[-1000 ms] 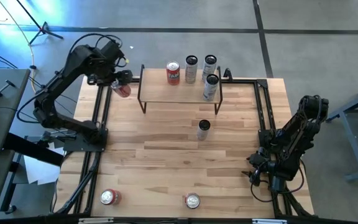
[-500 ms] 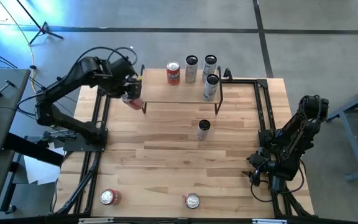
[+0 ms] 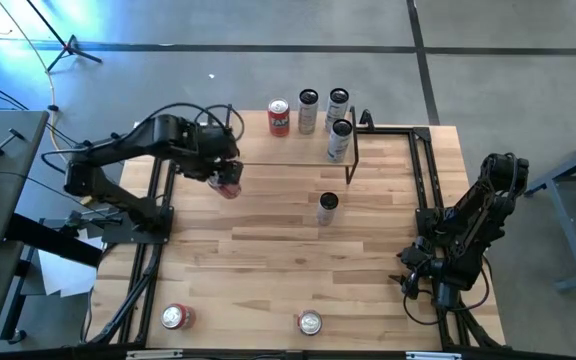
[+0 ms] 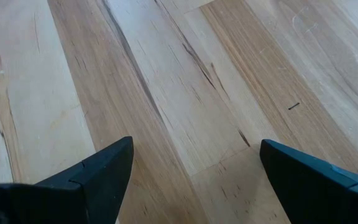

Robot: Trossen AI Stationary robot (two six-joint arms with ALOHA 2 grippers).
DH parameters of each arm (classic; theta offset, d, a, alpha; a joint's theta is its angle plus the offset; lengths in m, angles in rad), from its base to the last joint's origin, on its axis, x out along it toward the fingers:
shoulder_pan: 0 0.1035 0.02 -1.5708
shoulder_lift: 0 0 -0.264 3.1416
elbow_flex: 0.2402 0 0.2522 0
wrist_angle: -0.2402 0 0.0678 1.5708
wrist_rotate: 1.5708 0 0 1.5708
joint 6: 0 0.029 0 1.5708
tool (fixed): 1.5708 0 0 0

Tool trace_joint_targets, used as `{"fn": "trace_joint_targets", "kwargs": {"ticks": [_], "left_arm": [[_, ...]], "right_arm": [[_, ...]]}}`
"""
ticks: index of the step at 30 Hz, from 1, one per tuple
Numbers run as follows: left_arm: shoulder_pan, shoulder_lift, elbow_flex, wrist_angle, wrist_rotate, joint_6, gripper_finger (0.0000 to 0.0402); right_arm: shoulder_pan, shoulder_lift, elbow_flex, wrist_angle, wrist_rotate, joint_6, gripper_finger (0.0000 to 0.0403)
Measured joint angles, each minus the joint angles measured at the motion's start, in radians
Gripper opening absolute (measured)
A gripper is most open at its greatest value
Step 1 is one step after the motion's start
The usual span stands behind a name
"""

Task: Place canned beverage on shelf
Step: Put the top red white soda can on the shelf

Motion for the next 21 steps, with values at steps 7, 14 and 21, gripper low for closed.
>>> {"fn": "trace_joint_targets", "kwargs": {"ticks": [7,14,21], "left_arm": [[-0.112,0.052,0.035,0.002,-0.154,-0.093,0.0239],[-0.205,0.103,0.039,-0.001,-0.283,-0.194,0.0239],[-0.284,0.139,0.039,-0.001,-0.464,-0.266,0.0239]], "right_arm": [[0.000,0.000,0.000,0.000,0.000,0.000,0.0339],[0.000,0.000,0.000,0.000,0.000,0.000,0.0339],[0.000,0.000,0.000,0.000,0.000,0.000,0.0339]]}}
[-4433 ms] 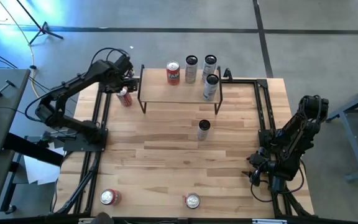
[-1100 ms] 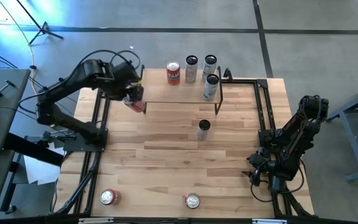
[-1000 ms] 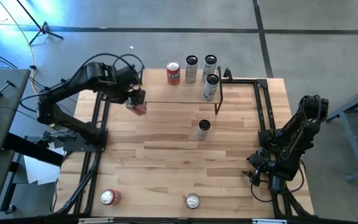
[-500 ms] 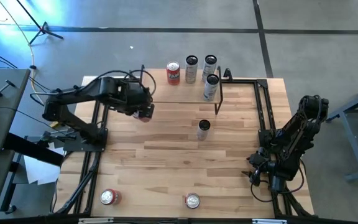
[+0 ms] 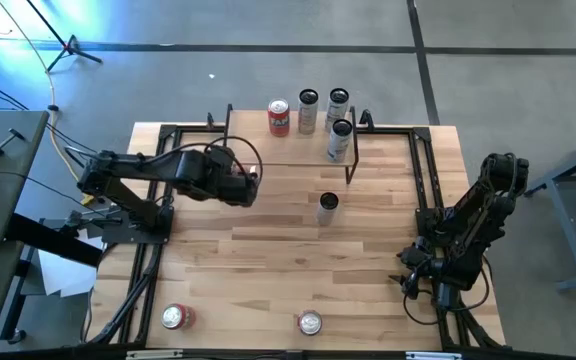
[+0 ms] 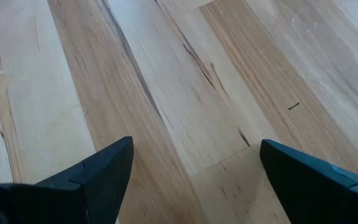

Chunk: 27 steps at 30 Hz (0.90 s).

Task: Place canned beverage on shelf
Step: Put the top red white soda can on the shelf

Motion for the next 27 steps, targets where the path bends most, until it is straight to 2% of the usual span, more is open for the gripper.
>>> {"fn": "trace_joint_targets", "kwargs": {"ticks": [6,12,18,22,27], "left_arm": [[-0.039,0.000,0.000,0.001,-0.151,-0.042,0.0239],[-0.029,0.039,-0.004,0.004,-0.297,-0.063,0.0239],[0.003,0.073,-0.004,0.045,-0.312,-0.085,0.0238],[0.013,0.071,-0.004,0.073,-0.367,-0.078,0.0238],[0.030,0.071,0.034,0.072,-0.389,-0.077,0.0238]], "right_arm": [[0.000,0.000,0.000,0.000,0.000,0.000,0.0339],[0.000,0.000,0.000,0.000,0.000,0.000,0.0339],[0.000,0.000,0.000,0.000,0.000,0.000,0.0339],[0.000,0.000,0.000,0.000,0.000,0.000,0.0339],[0.000,0.000,0.000,0.000,0.000,0.000,0.0339]]}}
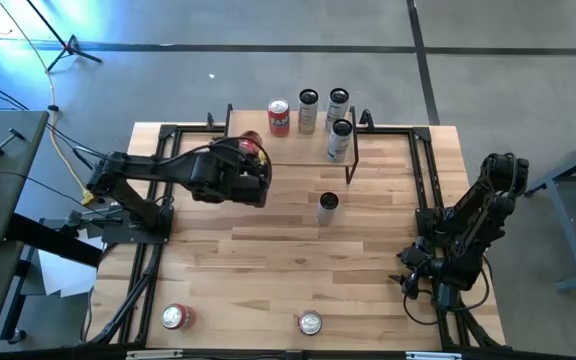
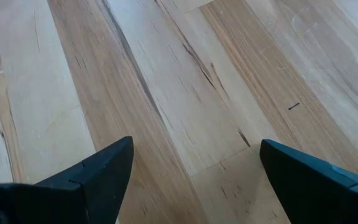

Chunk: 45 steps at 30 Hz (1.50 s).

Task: Place canned beverage on shelf
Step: Put the top red white soda can on the shelf

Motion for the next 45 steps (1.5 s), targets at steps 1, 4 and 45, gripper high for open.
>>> {"fn": "trace_joint_targets", "kwargs": {"ticks": [1,4,45], "left_arm": [[0.004,0.000,0.010,-0.002,0.007,0.004,0.0238],[0.023,0.000,0.049,-0.021,0.075,0.028,0.0238],[0.126,-0.006,-0.109,-0.017,0.800,0.230,0.0237]], "right_arm": [[0.000,0.000,0.000,0.000,0.000,0.000,0.0339],[0.000,0.000,0.000,0.000,0.000,0.000,0.0339],[0.000,0.000,0.000,0.000,0.000,0.000,0.0339]]}}
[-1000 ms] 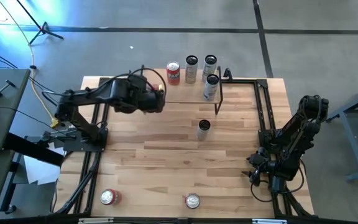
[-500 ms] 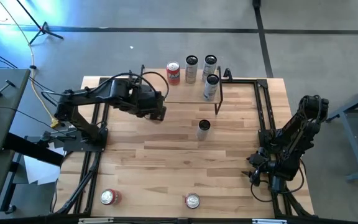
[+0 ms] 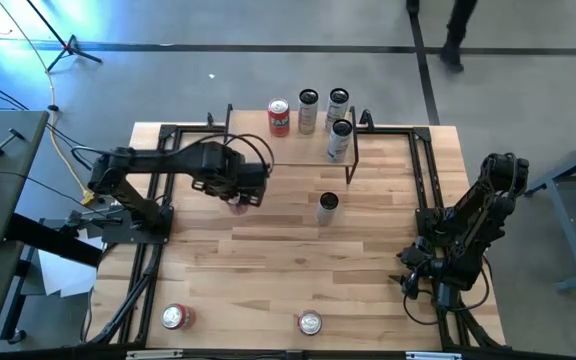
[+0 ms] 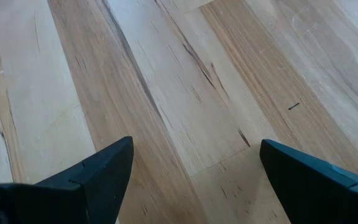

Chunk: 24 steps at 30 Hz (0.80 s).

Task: Place canned beverage on shelf
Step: Put the top red white soda can on the shelf

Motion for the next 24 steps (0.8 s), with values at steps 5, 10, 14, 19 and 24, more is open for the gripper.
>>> {"fn": "trace_joint_targets", "kwargs": {"ticks": [5,10,14,19,24], "left_arm": [[0.003,0.001,-0.111,0.124,0.010,-0.010,0.0237],[0.009,0.000,-0.192,0.221,0.024,-0.026,0.0237],[0.018,0.000,-0.233,0.275,0.024,-0.030,0.0237],[0.028,0.000,-0.300,0.364,0.041,-0.045,0.0237],[0.039,0.000,-0.344,0.424,0.052,-0.046,0.0237]], "right_arm": [[0.000,0.000,0.000,0.000,0.000,0.000,0.0339],[0.000,0.000,0.000,0.000,0.000,0.000,0.0339],[0.000,0.000,0.000,0.000,0.000,0.000,0.0339],[0.000,0.000,0.000,0.000,0.000,0.000,0.0339],[0.000,0.000,0.000,0.000,0.000,0.000,0.0339]]}}
